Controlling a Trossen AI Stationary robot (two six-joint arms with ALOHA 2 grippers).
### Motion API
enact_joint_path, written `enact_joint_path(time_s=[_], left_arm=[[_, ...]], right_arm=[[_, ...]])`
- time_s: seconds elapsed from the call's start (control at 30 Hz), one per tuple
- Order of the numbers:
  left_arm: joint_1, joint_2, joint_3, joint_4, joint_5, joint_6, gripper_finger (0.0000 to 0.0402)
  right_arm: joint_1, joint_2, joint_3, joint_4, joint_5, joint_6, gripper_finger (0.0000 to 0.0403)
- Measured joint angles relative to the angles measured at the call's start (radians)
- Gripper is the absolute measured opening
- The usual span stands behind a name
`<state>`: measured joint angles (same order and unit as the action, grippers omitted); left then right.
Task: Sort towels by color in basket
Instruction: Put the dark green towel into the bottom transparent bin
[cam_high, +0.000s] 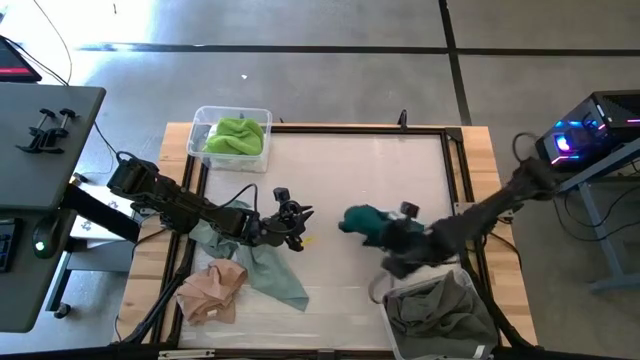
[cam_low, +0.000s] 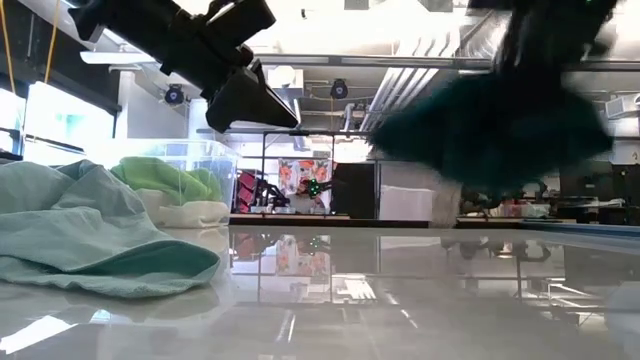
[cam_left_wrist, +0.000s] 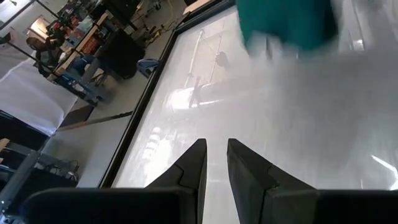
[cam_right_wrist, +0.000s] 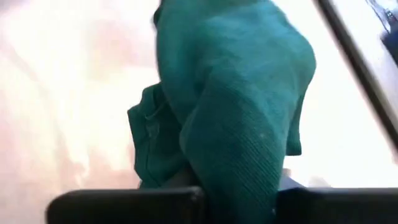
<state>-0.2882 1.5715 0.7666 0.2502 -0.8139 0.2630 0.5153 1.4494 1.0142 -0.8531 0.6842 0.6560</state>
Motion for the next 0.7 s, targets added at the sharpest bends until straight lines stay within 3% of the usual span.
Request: enact_joint_path(time_s=[0.23,0.43,0.57,0.7], left_arm=[[0.0,0.0,0.0,0.01,0.0,-0.001,0.005],[-0.001,0.0,0.0,0.01,0.032,-0.009,0.005],[-0.001,0.0,0.0,0.01,0.052,-0.009,0.005],[0.001,0.0,0.0,0.012,0.053,-0.005,0.005]], right_arm=[[0.219,-0.077,0.355,-0.357,-0.019,0.143,0.0016],[0.369,-0.039,0.642,-0.547,-0.277,0.423,0.0011],[0.455,-0.019,0.723,-0.562,-0.365,0.598,0.0011],[0.492,-0.018,0.703,-0.577,-0.409,0.753,0.0012]])
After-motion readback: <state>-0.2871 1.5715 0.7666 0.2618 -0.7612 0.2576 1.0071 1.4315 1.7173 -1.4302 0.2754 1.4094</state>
